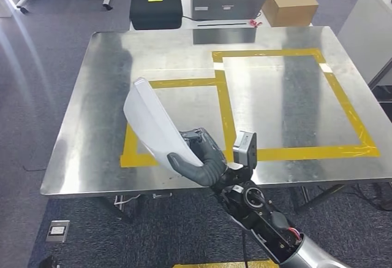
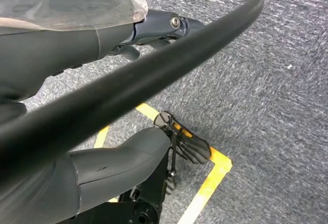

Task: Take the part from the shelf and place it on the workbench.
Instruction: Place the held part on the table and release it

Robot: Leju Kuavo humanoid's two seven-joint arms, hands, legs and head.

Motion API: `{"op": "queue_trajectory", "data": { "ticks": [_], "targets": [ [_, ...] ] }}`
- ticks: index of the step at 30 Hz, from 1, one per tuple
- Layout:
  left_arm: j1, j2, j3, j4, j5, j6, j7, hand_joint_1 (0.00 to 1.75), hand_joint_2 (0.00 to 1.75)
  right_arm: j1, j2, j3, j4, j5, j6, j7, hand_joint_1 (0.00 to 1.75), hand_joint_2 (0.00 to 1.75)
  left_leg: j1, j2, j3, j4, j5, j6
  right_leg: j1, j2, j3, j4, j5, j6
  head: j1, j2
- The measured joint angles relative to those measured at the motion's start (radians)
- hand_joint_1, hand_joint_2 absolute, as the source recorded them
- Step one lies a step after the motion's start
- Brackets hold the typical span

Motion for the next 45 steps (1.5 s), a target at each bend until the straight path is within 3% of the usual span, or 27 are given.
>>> {"op": "queue_trajectory", "data": {
  "ticks": [1, 2, 3, 6, 8, 11, 13, 15, 16, 17, 18, 21, 23, 26, 28, 31, 32, 33, 35, 37, 38, 42, 45],
  "targets": [
    [0.0, 0.0, 0.0, 0.0, 0.0, 0.0, 0.0, 0.0, 1.75, 0.001, 0.0, 0.0, 0.001, 0.0, 0.0, 0.0, 1.75, 1.75, -0.002, 0.0, 0.001, 0.0, -0.001, 0.001, 0.0, 0.0, -0.026, 0.052, -0.013, -0.001, 0.004, 0.0],
    [0.001, 0.0, 0.0, 0.0, 0.0, 0.0, 0.0, 0.0, 1.75, 0.001, 0.0, 0.0, 0.003, 0.0, 0.0, 0.001, 1.75, 1.75, -0.004, -0.001, 0.003, 0.0, -0.002, 0.003, 0.0, 0.0, -0.035, 0.066, -0.006, -0.002, 0.008, 0.0],
    [0.001, 0.0, 0.0, 0.0, 0.0, 0.0, 0.0, 0.0, 1.75, 0.002, 0.0, 0.0, 0.004, 0.0, 0.0, 0.001, 1.75, 1.75, -0.006, -0.002, 0.007, 0.001, -0.004, 0.003, 0.001, 0.0, -0.022, 0.035, 0.022, -0.006, 0.011, 0.0],
    [0.0, -0.001, 0.0, 0.0, 0.0, -0.002, 0.0, 0.0, 1.75, -0.001, 0.0, 0.0, 0.005, 0.0, 0.0, 0.001, 1.75, 1.75, -0.01, -0.005, 0.016, 0.002, -0.01, 0.0, 0.009, 0.0, 0.07, -0.172, 0.128, -0.025, 0.02, 0.0],
    [0.0, -0.002, 0.0, 0.0, -0.001, -0.002, 0.0, 0.0, 1.75, -0.003, 0.0, 0.0, 0.006, -0.001, -0.001, 0.0, 1.75, 1.75, -0.011, -0.005, 0.011, 0.004, -0.01, -0.007, 0.014, 0.001, 0.099, -0.234, 0.138, -0.032, 0.023, 0.0],
    [0.001, 0.0, 0.0, 0.0, -0.004, -0.002, 0.0, 0.0, 1.75, -0.002, 0.001, 0.0, 0.005, -0.001, -0.005, 0.0, 1.75, 1.75, -0.009, -0.003, 0.003, 0.014, -0.016, -0.022, 0.009, 0.003, 0.108, -0.255, 0.141, -0.038, 0.019, 0.0],
    [-0.001, 0.001, 0.0, 0.0, -0.005, -0.002, 0.0, 0.0, 1.75, -0.004, 0.002, 0.0, 0.005, -0.001, -0.005, -0.001, 1.75, 1.75, -0.007, -0.003, -0.033, 0.094, -0.058, -0.031, 0.004, 0.001, 0.116, -0.266, 0.144, -0.044, 0.009, 0.0],
    [-0.001, 0.001, 0.0, 0.0, -0.005, -0.002, 0.0, 0.0, 1.75, -0.003, 0.003, 0.0, 0.006, -0.001, -0.005, 0.0, 1.75, 1.75, -0.003, -0.003, -0.107, 0.235, -0.115, -0.04, 0.004, -0.001, 0.116, -0.267, 0.142, -0.048, -0.003, 0.0],
    [0.0, 0.001, 0.0, 0.0, -0.005, -0.002, 0.0, 0.0, 1.75, -0.001, 0.003, 0.0, 0.007, -0.001, -0.005, 0.0, 1.75, 1.75, 0.0, -0.003, -0.137, 0.287, -0.128, -0.043, 0.004, -0.002, 0.117, -0.267, 0.141, -0.048, -0.008, 0.0],
    [0.002, 0.001, 0.0, 0.0, -0.005, -0.002, 0.0, 0.0, 1.75, 0.001, 0.003, 0.0, 0.007, -0.001, -0.005, 0.0, 1.75, 1.75, 0.002, -0.003, -0.15, 0.303, -0.122, -0.046, 0.004, -0.001, 0.118, -0.267, 0.14, -0.048, -0.012, 0.0],
    [0.003, 0.002, 0.0, 0.0, -0.005, -0.002, 0.0, 0.0, 1.75, 0.002, 0.003, 0.0, 0.008, -0.001, -0.005, 0.0, 1.75, 1.75, 0.005, -0.003, -0.141, 0.275, -0.097, -0.048, 0.003, -0.001, 0.12, -0.267, 0.138, -0.046, -0.016, 0.0],
    [0.002, 0.004, 0.0, 0.0, -0.005, -0.002, 0.0, 0.0, 1.75, 0.002, 0.003, 0.0, 0.008, 0.0, -0.003, -0.002, 1.75, 1.75, 0.01, -0.002, -0.041, 0.064, -0.003, -0.048, 0.003, 0.002, 0.13, -0.265, 0.126, -0.033, -0.03, 0.0],
    [0.001, 0.003, 0.0, 0.0, -0.005, -0.002, 0.0, 0.0, 1.75, 0.002, 0.003, 0.0, 0.008, 0.001, -0.001, -0.003, 1.75, 1.75, 0.007, -0.003, -0.012, 0.004, 0.003, -0.037, 0.007, 0.003, 0.134, -0.263, 0.119, -0.02, -0.031, 0.0],
    [0.001, 0.002, 0.0, 0.0, -0.005, -0.002, 0.0, 0.0, 1.75, 0.002, 0.003, -0.001, 0.008, 0.001, 0.001, -0.004, 1.75, 1.75, 0.005, -0.004, 0.0, 0.002, -0.007, -0.013, 0.006, 0.002, 0.135, -0.245, 0.109, -0.006, -0.02, 0.0],
    [0.002, 0.003, 0.0, 0.0, -0.004, 0.0, 0.0, 0.0, 1.75, 0.001, 0.003, -0.001, 0.008, 0.001, 0.003, -0.005, 1.75, 1.75, 0.004, -0.003, 0.015, 0.0, -0.013, -0.001, 0.003, 0.001, 0.099, -0.166, 0.07, 0.0, -0.011, 0.0],
    [0.003, 0.004, 0.0, 0.0, 0.0, 0.003, 0.0, 0.0, 1.75, 0.002, 0.003, 0.0, 0.011, 0.001, 0.007, -0.008, 1.75, 1.75, -0.003, -0.003, 0.03, 0.001, -0.023, 0.008, 0.002, 0.0, -0.013, 0.031, -0.001, 0.004, 0.004, 0.0],
    [0.003, 0.004, 0.0, 0.0, 0.001, 0.004, 0.0, 0.0, 1.75, 0.003, 0.003, 0.0, 0.013, 0.001, 0.008, -0.009, 1.75, 1.75, -0.006, -0.004, 0.035, 0.001, -0.028, 0.009, 0.003, 0.0, -0.034, 0.052, 0.003, 0.002, 0.007, 0.0],
    [0.003, 0.004, 0.0, 0.0, 0.001, 0.004, 0.001, 0.0, 1.75, 0.003, 0.003, 0.0, 0.015, 0.002, 0.008, -0.009, 1.75, 1.75, -0.008, -0.005, 0.044, 0.001, -0.034, 0.009, 0.004, 0.0, -0.037, 0.033, 0.028, -0.003, 0.01, 0.0],
    [0.004, 0.003, 0.0, 0.0, 0.001, 0.004, 0.001, 0.0, 1.75, 0.003, 0.003, 0.0, 0.016, 0.002, 0.009, -0.01, 1.75, 1.75, -0.011, -0.008, 0.063, 0.0, -0.048, 0.008, 0.011, 0.0, 0.001, -0.094, 0.122, -0.021, 0.018, 0.0],
    [0.003, 0.0, -0.001, 0.0, 0.0, 0.004, 0.001, 0.0, 1.75, 0.001, 0.004, -0.001, 0.016, 0.002, 0.008, -0.011, 1.75, 1.75, -0.01, -0.008, 0.073, -0.001, -0.057, 0.002, 0.022, 0.001, 0.038, -0.202, 0.173, -0.04, 0.02, 0.0],
    [0.002, -0.001, -0.001, 0.0, 0.0, 0.004, 0.001, 0.0, 1.75, 0.0, 0.004, -0.001, 0.016, 0.002, 0.008, -0.011, 1.75, 1.75, -0.009, -0.007, 0.074, 0.0, -0.059, -0.003, 0.027, 0.0, 0.045, -0.225, 0.177, -0.046, 0.022, 0.0],
    [0.004, -0.003, -0.001, 0.0, 0.0, 0.004, 0.001, 0.0, 1.75, -0.001, 0.005, -0.001, 0.017, 0.002, 0.007, -0.011, 1.75, 1.75, -0.007, -0.004, 0.077, 0.001, -0.066, -0.007, 0.027, 0.003, 0.06, -0.245, 0.185, -0.028, 0.018, 0.0],
    [0.0, -0.002, -0.001, 0.0, 0.0, 0.004, 0.001, 0.0, 1.75, -0.002, 0.005, -0.001, 0.017, 0.002, 0.007, -0.011, 1.75, 1.75, -0.006, -0.004, 0.08, -0.009, -0.068, -0.009, 0.029, 0.004, 0.059, -0.245, 0.181, -0.033, 0.012, 0.0]
  ]
}}
